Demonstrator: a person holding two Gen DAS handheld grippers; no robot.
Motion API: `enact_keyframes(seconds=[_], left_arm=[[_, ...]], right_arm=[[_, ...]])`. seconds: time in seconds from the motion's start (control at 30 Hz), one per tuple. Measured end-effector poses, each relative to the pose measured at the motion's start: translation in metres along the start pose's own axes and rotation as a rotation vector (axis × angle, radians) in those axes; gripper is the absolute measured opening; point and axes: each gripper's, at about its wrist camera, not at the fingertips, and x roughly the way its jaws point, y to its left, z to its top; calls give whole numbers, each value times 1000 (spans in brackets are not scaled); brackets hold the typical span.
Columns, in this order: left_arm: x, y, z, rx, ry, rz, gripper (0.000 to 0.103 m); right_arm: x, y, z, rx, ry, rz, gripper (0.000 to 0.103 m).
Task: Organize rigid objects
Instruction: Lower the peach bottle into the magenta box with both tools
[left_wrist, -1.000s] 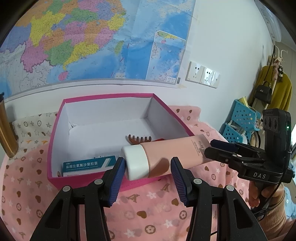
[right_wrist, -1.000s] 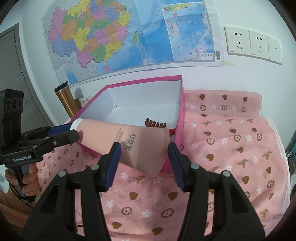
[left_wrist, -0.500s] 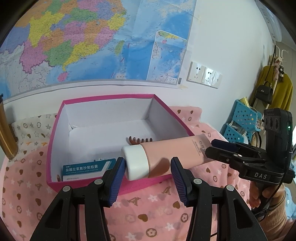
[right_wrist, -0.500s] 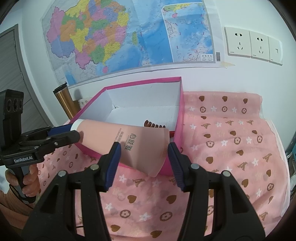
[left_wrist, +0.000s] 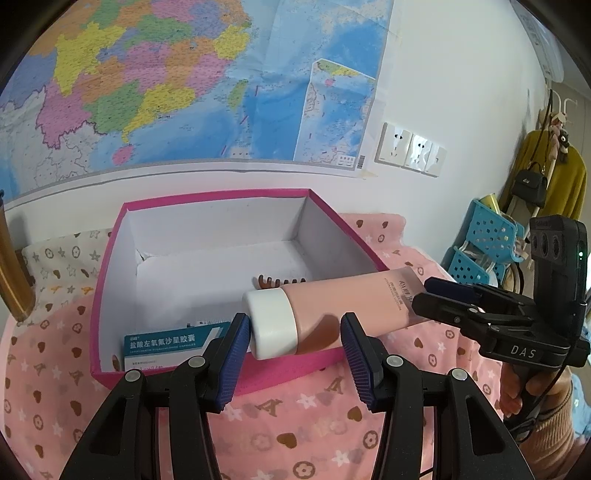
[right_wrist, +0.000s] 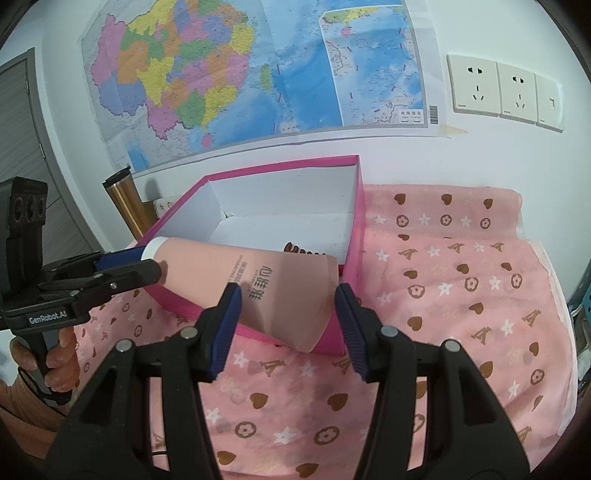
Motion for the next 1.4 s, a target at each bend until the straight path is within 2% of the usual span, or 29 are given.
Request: enact_keyframes(seconds=[1.4], left_arm=[[15,6,5,-20,15,17,51]], right_arm=[[12,-4,12,-4,5,-11,55]])
